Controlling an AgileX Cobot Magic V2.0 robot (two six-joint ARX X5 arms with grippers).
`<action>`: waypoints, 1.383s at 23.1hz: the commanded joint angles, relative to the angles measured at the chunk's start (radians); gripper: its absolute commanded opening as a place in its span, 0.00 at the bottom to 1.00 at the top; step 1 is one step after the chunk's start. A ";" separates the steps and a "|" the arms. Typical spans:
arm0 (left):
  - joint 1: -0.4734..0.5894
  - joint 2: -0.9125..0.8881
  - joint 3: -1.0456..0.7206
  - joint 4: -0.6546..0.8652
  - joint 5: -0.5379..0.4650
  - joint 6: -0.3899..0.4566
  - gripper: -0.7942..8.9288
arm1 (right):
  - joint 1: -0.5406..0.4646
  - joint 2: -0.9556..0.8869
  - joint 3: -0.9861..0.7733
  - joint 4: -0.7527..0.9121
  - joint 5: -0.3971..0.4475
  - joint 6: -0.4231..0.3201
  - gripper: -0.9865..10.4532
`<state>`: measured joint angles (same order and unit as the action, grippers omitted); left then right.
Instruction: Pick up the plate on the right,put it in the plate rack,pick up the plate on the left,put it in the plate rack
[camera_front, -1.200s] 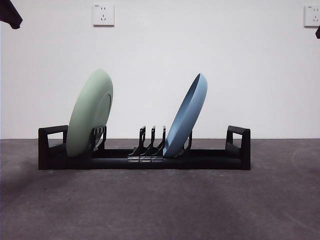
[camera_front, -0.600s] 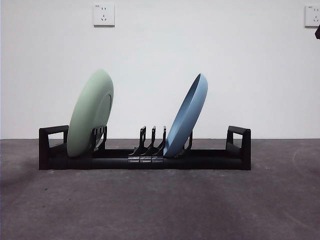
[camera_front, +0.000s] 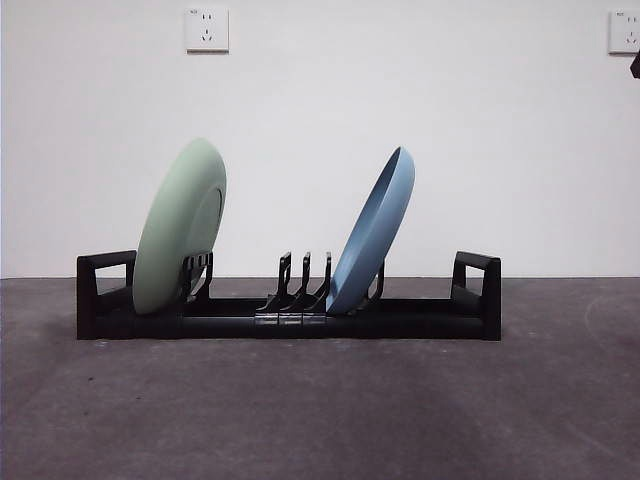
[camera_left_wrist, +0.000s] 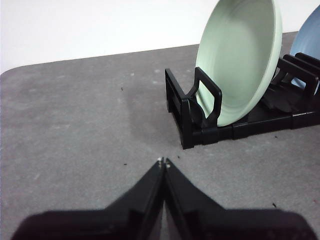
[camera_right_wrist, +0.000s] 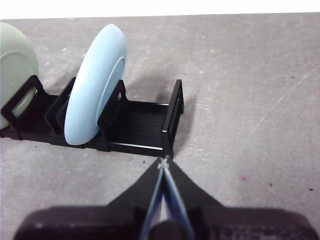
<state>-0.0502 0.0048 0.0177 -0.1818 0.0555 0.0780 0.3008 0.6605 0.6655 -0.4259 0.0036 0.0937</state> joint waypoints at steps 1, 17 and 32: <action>0.004 -0.003 -0.014 0.001 -0.001 -0.006 0.08 | 0.000 0.000 -0.011 0.005 0.003 0.010 0.09; 0.004 -0.003 -0.014 0.001 -0.001 -0.006 0.08 | 0.002 -0.006 -0.011 0.002 0.003 0.010 0.09; 0.004 -0.003 -0.014 0.001 -0.001 -0.006 0.08 | -0.183 -0.586 -0.554 0.246 -0.056 -0.057 0.09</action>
<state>-0.0486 0.0044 0.0177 -0.1818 0.0555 0.0780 0.1184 0.0849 0.1318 -0.1879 -0.0513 0.0399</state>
